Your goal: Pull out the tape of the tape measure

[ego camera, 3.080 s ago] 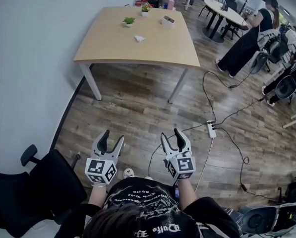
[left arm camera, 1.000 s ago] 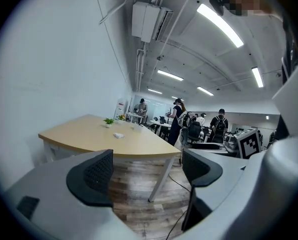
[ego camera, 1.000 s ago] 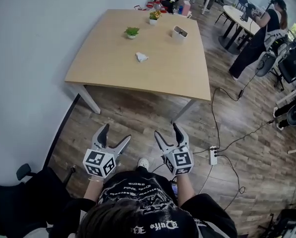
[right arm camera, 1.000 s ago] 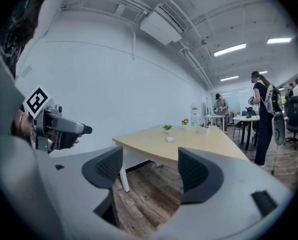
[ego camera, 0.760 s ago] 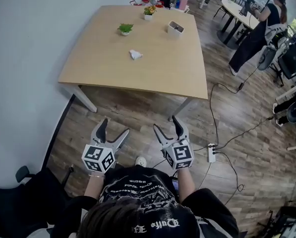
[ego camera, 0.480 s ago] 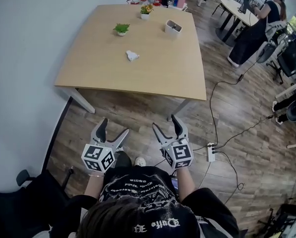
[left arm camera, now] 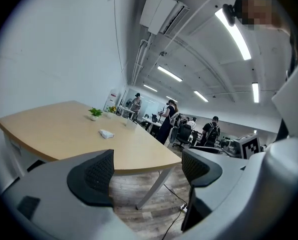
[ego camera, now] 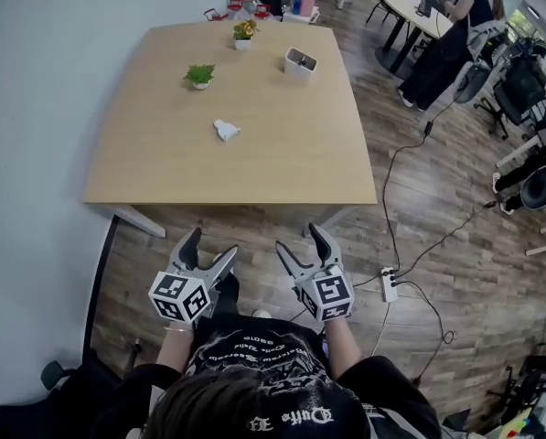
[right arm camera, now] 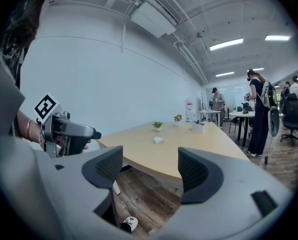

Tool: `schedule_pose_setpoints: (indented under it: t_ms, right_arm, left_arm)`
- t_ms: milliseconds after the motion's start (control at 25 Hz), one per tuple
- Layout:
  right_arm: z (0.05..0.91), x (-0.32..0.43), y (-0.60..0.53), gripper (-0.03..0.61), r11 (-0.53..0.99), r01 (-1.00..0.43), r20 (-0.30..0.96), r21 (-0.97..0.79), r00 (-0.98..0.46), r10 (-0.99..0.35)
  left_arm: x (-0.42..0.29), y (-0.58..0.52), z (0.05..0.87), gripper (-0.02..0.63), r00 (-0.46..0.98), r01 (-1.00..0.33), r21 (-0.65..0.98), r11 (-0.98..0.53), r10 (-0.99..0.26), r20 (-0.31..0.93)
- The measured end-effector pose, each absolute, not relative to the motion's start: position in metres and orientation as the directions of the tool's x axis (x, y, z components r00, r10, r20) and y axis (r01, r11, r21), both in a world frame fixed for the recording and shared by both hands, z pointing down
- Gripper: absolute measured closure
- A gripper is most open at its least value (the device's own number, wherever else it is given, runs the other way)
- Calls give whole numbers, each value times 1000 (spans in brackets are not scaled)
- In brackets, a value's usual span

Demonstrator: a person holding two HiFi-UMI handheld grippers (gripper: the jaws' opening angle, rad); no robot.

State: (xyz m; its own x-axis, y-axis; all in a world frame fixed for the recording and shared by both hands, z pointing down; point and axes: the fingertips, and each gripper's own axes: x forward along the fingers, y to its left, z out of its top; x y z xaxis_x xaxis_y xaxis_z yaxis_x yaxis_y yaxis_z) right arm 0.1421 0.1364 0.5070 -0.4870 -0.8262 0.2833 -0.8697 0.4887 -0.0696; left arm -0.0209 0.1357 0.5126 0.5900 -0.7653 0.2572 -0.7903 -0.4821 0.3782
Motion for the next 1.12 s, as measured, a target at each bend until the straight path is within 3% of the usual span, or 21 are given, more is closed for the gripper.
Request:
schedule_pose_setpoints:
  t_ms: [200, 760, 1120]
  right_arm:
    - [520, 112, 80, 229, 484, -869, 314, -100, -489, -813]
    - [520, 47, -63, 229, 388, -915, 331, -109, -402, -854]
    - [526, 31, -119, 229, 421, -903, 359, -82, -421, -833]
  left_arm:
    - [-40, 67, 512, 178, 655, -718, 463, -521, -730, 195]
    - [-102, -98, 515, 178, 720, -675, 440, -592, -659, 218]
    - [-119, -141, 534, 178, 697, -695, 469, -545, -671, 253]
